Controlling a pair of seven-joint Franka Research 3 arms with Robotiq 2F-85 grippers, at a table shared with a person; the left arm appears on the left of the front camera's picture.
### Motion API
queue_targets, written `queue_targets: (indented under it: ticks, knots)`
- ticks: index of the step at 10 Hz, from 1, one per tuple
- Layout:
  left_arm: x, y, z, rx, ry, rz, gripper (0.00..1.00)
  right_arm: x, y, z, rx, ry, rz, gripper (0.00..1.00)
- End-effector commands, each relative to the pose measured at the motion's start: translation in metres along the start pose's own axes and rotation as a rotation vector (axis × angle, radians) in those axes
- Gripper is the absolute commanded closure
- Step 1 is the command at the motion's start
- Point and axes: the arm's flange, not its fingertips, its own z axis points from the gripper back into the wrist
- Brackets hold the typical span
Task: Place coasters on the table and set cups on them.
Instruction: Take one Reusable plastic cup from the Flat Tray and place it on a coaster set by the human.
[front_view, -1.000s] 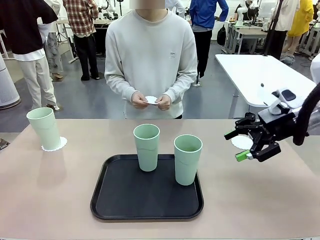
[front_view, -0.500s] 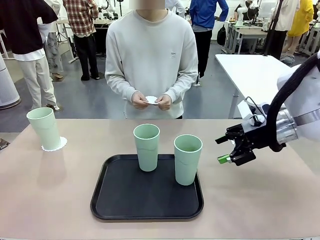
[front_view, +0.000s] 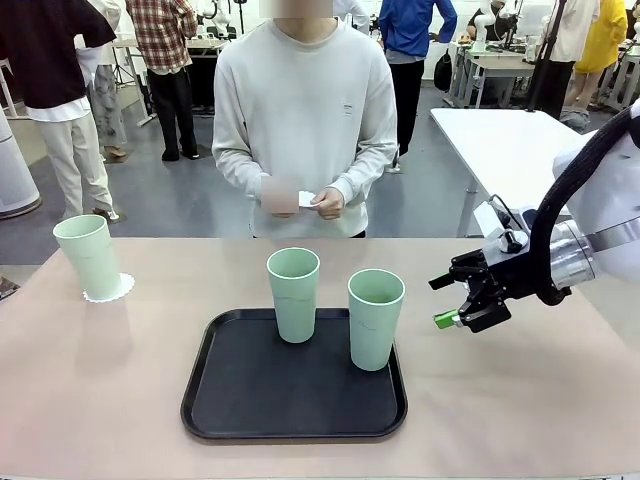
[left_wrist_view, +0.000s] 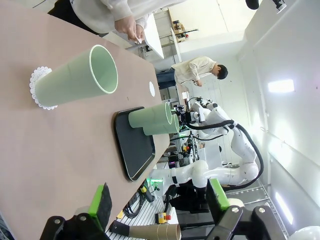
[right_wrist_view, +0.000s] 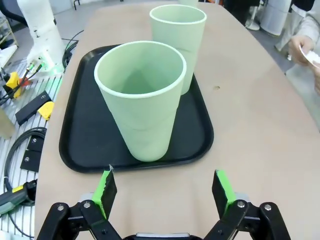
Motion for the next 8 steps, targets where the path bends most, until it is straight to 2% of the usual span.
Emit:
queue_targets:
  ticks: [1, 2, 3, 4, 8]
  knots:
    - [0.001, -0.002, 0.001, -0.004, -0.016, 0.006, 0.0, 0.001, 0.0, -0.001, 0.003, -0.002, 0.001, 0.0]
    - [0.001, -0.002, 0.001, -0.004, -0.016, 0.006, 0.0, -0.009, -0.004, -0.011, -0.002, -0.054, -0.052, 0.0]
    - [0.001, -0.002, 0.001, -0.004, -0.016, 0.006, 0.0, -0.015, -0.006, -0.016, 0.041, -0.126, -0.014, 0.0]
    - [0.001, -0.002, 0.001, -0.004, -0.016, 0.006, 0.0, -0.019, -0.009, -0.017, 0.025, -0.165, -0.025, 0.0]
    - [0.001, -0.002, 0.001, -0.004, -0.016, 0.006, 0.0, -0.028, -0.014, -0.029, 0.084, -0.233, -0.016, 0.0]
